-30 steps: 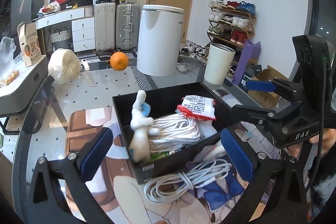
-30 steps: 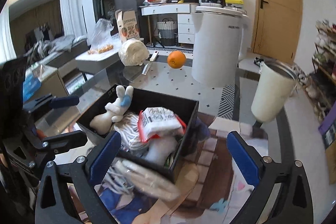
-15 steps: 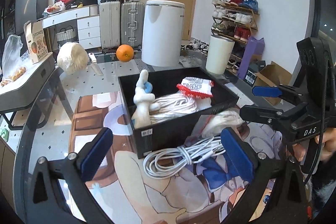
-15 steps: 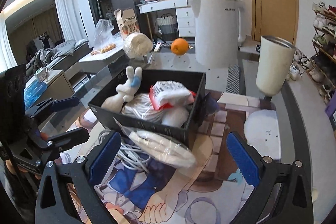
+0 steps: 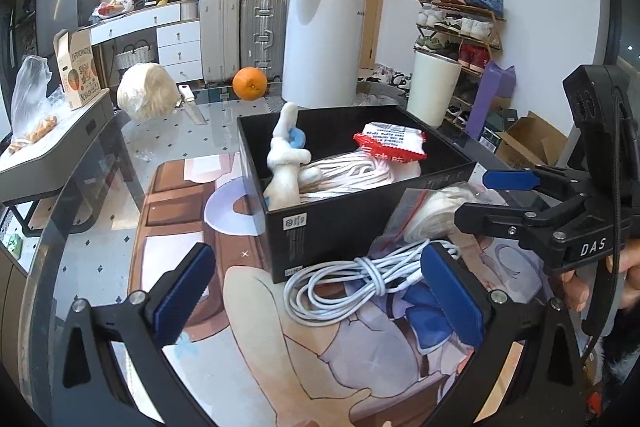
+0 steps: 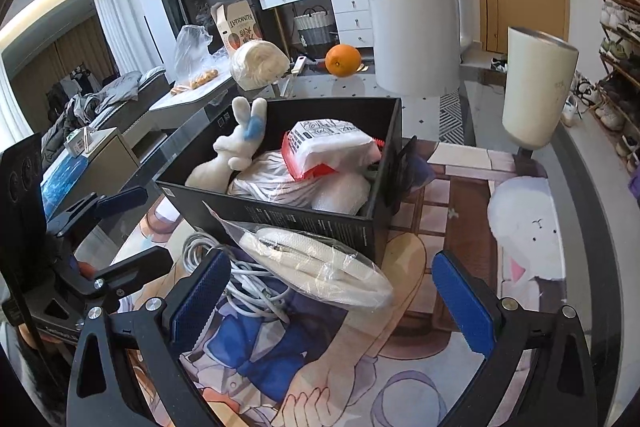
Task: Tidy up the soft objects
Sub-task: 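Move the right tool to the bagged white gloves and close on them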
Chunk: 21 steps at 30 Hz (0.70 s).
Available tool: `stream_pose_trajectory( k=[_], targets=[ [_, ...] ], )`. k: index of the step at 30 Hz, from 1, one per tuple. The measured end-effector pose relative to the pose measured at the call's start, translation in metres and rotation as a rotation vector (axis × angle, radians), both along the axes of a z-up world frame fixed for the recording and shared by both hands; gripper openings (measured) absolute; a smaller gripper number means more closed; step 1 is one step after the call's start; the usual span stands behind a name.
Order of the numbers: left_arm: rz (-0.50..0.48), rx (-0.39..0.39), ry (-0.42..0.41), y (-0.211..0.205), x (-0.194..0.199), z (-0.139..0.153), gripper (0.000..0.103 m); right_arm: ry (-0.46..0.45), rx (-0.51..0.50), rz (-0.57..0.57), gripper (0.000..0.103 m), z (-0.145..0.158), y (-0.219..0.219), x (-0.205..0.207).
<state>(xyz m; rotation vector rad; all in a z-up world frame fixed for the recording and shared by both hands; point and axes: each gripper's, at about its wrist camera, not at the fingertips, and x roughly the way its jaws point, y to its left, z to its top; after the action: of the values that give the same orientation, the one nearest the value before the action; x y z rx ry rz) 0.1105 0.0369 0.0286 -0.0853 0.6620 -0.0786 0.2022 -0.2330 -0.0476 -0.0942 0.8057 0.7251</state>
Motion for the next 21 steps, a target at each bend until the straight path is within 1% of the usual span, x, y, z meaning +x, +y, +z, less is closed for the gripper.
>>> stream_pose_trajectory(
  k=[6, 8, 13, 17, 21],
  targets=[
    [0.014, 0.028, 0.003, 0.0, 0.003, -0.005, 0.103, 0.014, -0.006, -0.002, 0.102, -0.005, 0.006, 0.001],
    [0.016, 0.029, 0.004, 0.001, 0.004, -0.006, 0.103, 0.016, -0.01, -0.003, 0.102, -0.006, 0.008, 0.001],
    [0.037, 0.039, -0.026, 0.006, 0.002, -0.003, 0.103, 0.03, -0.009, -0.011, 0.102, -0.011, 0.01, 0.003],
    [0.044, 0.036, -0.024, 0.008, 0.002, -0.004, 0.103, 0.046, -0.008, -0.015, 0.102, -0.014, 0.012, 0.005],
    [0.057, 0.052, -0.02, 0.006, 0.002, -0.005, 0.103, 0.058, -0.012, -0.024, 0.102, -0.017, 0.014, 0.007]
  ],
)
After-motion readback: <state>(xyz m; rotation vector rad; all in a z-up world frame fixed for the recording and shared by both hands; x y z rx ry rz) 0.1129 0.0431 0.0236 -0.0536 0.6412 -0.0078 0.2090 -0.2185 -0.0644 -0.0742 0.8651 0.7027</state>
